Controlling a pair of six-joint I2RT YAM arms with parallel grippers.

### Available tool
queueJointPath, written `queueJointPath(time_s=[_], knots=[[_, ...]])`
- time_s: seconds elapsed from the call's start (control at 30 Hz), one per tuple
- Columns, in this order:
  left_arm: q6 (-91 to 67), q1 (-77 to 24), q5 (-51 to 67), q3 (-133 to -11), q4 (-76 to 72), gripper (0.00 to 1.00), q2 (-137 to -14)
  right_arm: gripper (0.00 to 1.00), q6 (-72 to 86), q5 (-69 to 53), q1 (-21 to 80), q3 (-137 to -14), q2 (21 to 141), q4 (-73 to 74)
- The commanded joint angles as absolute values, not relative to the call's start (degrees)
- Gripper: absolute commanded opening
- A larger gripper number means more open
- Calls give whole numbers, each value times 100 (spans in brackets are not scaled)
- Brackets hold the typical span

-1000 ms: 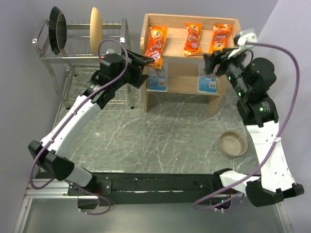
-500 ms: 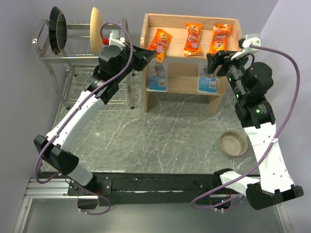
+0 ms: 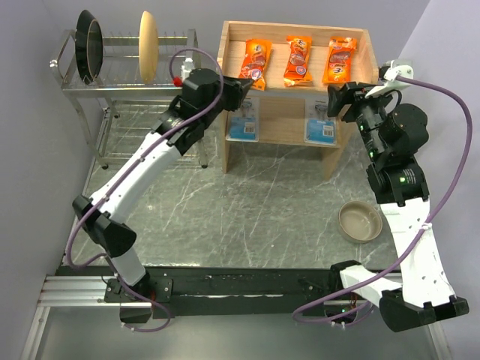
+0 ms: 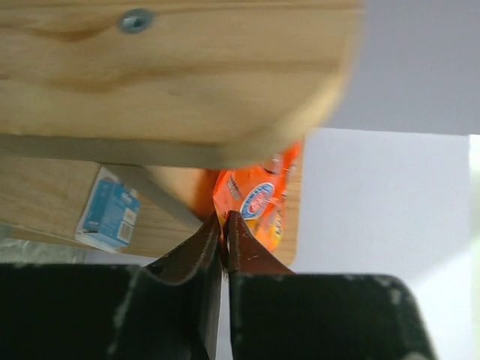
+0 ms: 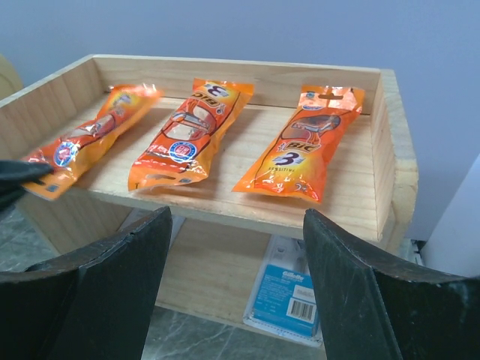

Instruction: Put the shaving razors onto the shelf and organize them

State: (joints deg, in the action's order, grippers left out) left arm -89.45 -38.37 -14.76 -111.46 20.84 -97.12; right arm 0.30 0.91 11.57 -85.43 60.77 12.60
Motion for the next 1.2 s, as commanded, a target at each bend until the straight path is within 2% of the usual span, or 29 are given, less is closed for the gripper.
queueJointPath(time_s=[0.0, 0.07, 0.27, 0.47, 0.57, 0.67, 0.7, 0.77, 0.8, 0.9, 1.07, 1.17], knots=[[-9211, -3850, -1898, -11329, 2347, 16, -9712, 78, 114, 176, 1037, -8491, 5915, 958], [-9237, -3858, -1960, -11216, 2443, 16, -9624, 78, 167, 167, 985, -8359, 5836, 941], [-9360, -3832, -2092, -11197, 2549, 8, -9422, 78, 325, 44, 888, -8262, 5862, 905], [-9474, -3736, -2197, -11495, 2558, 8, -9545, 78, 378, 18, 870, -8262, 5915, 879], [-9475, -3692, -2127, -11601, 2452, 12, -9615, 78, 360, 17, 853, -8253, 5889, 905], [-9448, -3691, -2005, -11549, 2347, 23, -9642, 78, 352, 18, 844, -8227, 5871, 897], [-9431, -3691, -1952, -11531, 2312, 34, -9633, 78, 352, 18, 835, -8227, 5862, 896], [-8949, -3709, -1829, -11400, 1937, 49, -9607, 78, 343, 18, 826, -8218, 5854, 870], [-8747, -3709, -1645, -11365, 1821, 65, -9537, 78, 334, 18, 817, -8209, 5854, 853], [-8491, -3726, -1477, -11110, 1740, 80, -9291, 78, 246, 35, 809, -8218, 5862, 782], [-7832, -3683, -1257, -10426, 1881, 98, -8763, 79, -113, 315, 800, -8585, 6283, 343], [-7568, -3595, -1081, -9847, 1933, 100, -8377, 84, -141, 352, 800, -9042, 6731, 352]])
